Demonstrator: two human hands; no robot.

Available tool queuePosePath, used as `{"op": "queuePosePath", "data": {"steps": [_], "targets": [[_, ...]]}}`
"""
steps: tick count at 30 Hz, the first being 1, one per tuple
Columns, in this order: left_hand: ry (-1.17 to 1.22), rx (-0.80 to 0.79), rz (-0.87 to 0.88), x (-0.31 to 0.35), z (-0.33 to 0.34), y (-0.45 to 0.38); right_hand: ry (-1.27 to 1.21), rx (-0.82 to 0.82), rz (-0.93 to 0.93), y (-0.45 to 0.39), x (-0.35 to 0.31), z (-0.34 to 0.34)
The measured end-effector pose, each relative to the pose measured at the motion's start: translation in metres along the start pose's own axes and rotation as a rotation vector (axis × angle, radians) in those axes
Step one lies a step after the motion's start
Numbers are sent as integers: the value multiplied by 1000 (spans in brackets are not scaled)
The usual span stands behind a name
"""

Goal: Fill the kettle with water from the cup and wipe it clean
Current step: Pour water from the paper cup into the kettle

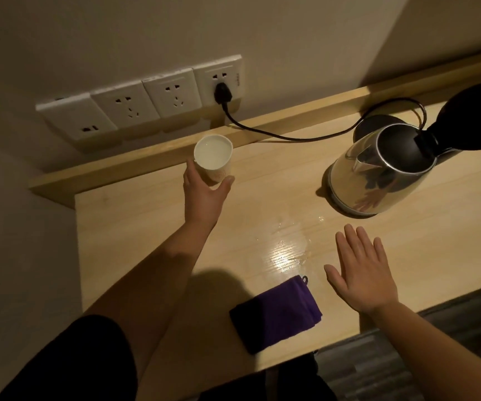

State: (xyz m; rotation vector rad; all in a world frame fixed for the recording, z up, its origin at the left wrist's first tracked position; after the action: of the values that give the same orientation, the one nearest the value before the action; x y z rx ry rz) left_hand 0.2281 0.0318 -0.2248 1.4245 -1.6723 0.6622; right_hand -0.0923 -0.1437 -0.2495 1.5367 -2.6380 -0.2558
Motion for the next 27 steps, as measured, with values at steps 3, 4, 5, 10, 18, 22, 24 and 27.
{"op": "queuePosePath", "data": {"steps": [3, 4, 5, 10, 18, 22, 24, 27], "targets": [[114, -8, 15, 3, 6, -12, 2, 16, 3, 0, 1, 3], [141, -7, 17, 4, 7, -14, 2, 18, 4, -1, 1, 4], [150, -2, 18, 5, 9, -16, 2, 19, 5, -1, 2, 5], [152, 19, 20, 8, 13, -19, -18, 28, 13, -2, 3, 8], [114, -8, 86, 26, 10, 0, -35, 26, 22, -2, 0, 3], [126, -73, 121, 52, 12, 11, -57, 19, 14, -1, -1, -1], [100, -118, 182, 69, 14, 13, -70, 14, 21, -1, -2, -3], [97, -208, 269, 93, 19, 18, -79, 1, 24, -1, -2, -3]]}}
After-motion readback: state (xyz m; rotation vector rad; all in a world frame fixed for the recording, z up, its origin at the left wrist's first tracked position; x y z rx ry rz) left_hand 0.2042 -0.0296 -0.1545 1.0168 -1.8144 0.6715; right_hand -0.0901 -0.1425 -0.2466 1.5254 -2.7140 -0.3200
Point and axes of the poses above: each hand's wrist, its own y-axis away from the middle knuckle, its own z-axis out of the palm, x = y × z, the point moved 1 cm from there along -y, towards the middle knuckle, and after that the axes turned 2 degrees about x, right-handed, at the moved point
